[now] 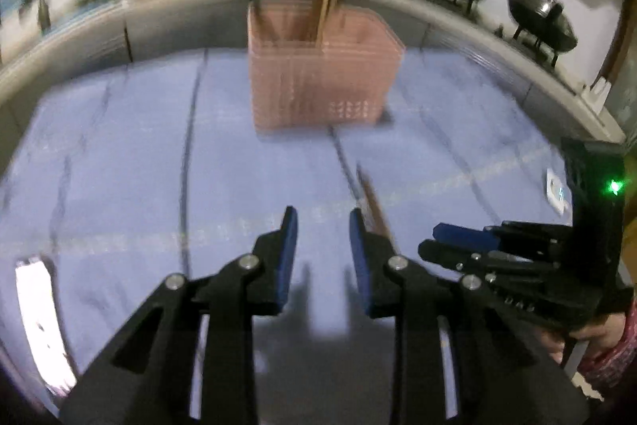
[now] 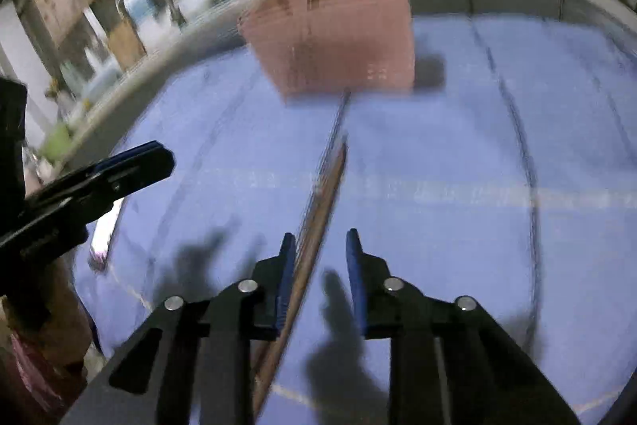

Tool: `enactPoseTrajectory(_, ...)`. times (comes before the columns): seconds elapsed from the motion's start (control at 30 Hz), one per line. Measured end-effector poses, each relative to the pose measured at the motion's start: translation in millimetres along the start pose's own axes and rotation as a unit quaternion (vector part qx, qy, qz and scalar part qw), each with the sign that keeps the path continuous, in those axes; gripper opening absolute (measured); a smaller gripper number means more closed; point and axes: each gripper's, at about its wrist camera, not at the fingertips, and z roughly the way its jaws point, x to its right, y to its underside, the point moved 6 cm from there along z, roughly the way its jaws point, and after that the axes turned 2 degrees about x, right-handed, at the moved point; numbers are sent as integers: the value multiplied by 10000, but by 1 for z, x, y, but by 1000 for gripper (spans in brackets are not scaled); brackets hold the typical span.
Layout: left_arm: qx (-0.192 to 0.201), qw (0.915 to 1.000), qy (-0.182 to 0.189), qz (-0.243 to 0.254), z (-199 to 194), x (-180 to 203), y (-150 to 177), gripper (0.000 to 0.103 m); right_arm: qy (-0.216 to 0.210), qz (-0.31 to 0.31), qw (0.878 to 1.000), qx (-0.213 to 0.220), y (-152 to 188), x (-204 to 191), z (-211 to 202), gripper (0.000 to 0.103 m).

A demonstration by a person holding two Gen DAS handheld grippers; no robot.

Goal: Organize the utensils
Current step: 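Lower both tools to the last chopsticks and grasp one each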

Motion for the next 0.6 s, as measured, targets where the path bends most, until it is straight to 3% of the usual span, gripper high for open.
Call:
enactPoseTrajectory(0.07, -209, 9997, 45, -90, 9, 0, 20, 25, 92, -94, 9998, -114, 13, -5, 7, 24)
enactPoseTrajectory(0.23, -306, 9995, 55, -91, 9, 7, 44, 25, 353, -441, 9983, -114, 17, -15, 12, 23)
enactPoseTrajectory(0.33, -300, 9995, 54, -107, 8, 8, 44, 25, 396, -574, 9975, -101, 16, -29, 18, 23)
enactPoseTrajectory(0.43, -299, 9995, 54, -99, 9, 11, 42, 25, 502, -668, 9965, -65, 13, -28, 19, 16)
enactPoseTrajectory(0.6, -392, 9992, 27, 11, 17, 23, 44, 25, 621, -349, 9974, 47, 16, 2, 3, 12)
